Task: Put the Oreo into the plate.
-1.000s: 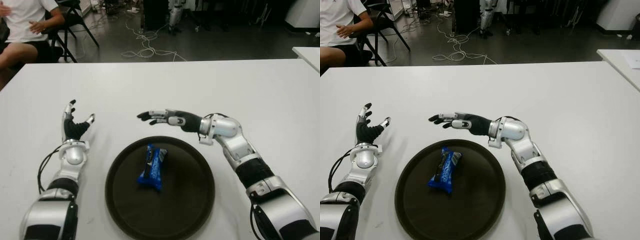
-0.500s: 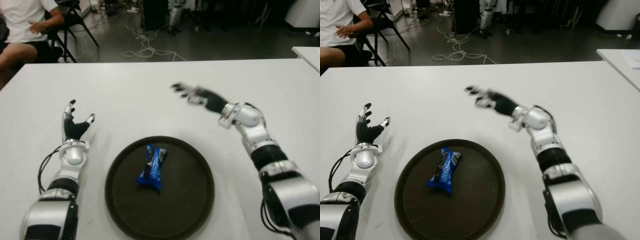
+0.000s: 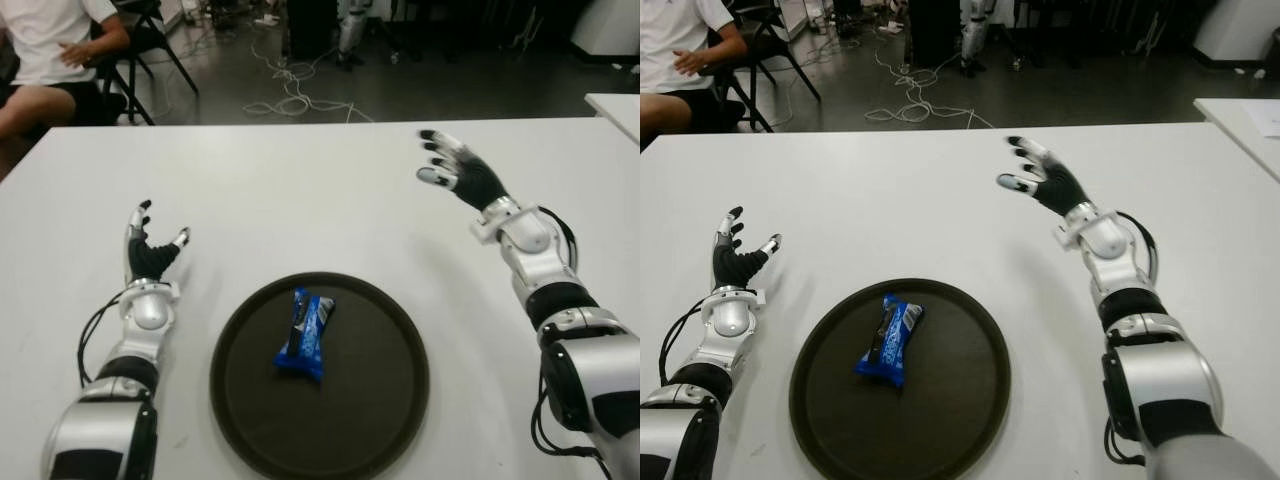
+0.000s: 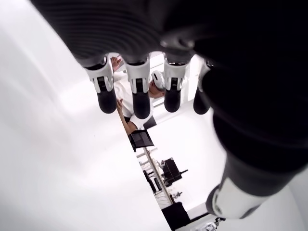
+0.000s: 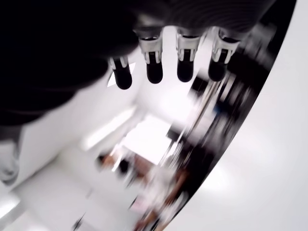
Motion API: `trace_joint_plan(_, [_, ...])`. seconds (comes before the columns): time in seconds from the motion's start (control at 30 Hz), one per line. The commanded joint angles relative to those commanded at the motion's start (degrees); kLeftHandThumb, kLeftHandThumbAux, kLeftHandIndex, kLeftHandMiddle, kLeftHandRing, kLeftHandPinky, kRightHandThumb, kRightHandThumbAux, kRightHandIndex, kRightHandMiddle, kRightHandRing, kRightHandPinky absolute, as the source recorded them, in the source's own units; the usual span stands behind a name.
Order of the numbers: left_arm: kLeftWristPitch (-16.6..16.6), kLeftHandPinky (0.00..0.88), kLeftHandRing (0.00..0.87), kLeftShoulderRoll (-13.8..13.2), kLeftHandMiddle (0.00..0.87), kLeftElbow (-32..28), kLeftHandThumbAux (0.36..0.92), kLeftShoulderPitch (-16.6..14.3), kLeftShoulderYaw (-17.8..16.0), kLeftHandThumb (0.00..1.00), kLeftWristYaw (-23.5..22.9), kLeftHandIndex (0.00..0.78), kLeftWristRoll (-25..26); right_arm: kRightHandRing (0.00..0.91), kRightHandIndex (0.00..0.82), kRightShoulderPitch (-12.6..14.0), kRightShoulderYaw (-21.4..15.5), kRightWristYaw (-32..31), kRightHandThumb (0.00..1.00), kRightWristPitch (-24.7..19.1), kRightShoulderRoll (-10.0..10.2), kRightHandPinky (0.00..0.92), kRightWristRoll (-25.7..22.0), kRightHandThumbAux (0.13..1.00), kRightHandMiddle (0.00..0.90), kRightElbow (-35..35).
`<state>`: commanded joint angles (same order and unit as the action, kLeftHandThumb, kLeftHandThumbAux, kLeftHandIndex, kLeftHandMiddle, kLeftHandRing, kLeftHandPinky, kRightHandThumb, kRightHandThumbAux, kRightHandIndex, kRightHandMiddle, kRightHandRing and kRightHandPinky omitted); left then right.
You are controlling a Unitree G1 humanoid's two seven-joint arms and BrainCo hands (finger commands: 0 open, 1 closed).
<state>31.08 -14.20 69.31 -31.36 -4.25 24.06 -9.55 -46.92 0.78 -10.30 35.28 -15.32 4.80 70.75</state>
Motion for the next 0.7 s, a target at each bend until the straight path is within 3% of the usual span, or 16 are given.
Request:
trace_joint_plan(0.27, [0.7, 0.048, 0.068, -0.1, 0.090, -0.1, 0.781, 0.0, -0.1, 0.000, -0.3, 0.061, 0.0, 0.000, 0.040, -0.2, -0.6, 10.6, 0.000, -1.0, -0.3, 0.000, 2.4, 0.531, 0.016, 2.1])
trace_joint_plan(0.4, [0.6, 0.051, 0.069, 0.0, 0.090, 0.0, 0.780, 0.0, -0.3, 0.000, -0.4, 0.061, 0.3, 0.000, 0.056, 0.3, -1.5, 13.6, 0.000, -4.5, -0.8, 0.000, 2.6, 0.560, 0.027, 4.7])
trace_joint_plan(0.5, [0.4, 0.059, 0.075, -0.1, 0.094, 0.1, 0.782, -0.2, -0.5, 0.000, -0.6, 0.062, 0.4, 0.000, 0.066, 0.9, -3.3, 15.2, 0.000, -8.0, 0.2, 0.000, 1.4, 0.587, 0.032, 5.8])
trace_joint_plan(0.7, [0.7, 0.065, 0.080, -0.3, 0.097, -0.1, 0.779, 0.0, -0.2, 0.000, -0.3, 0.061, -0.2, 0.000, 0.079, 1.7, -3.9, 18.1, 0.000, -10.7, -0.1, 0.000, 2.3, 0.608, 0.033, 5.9])
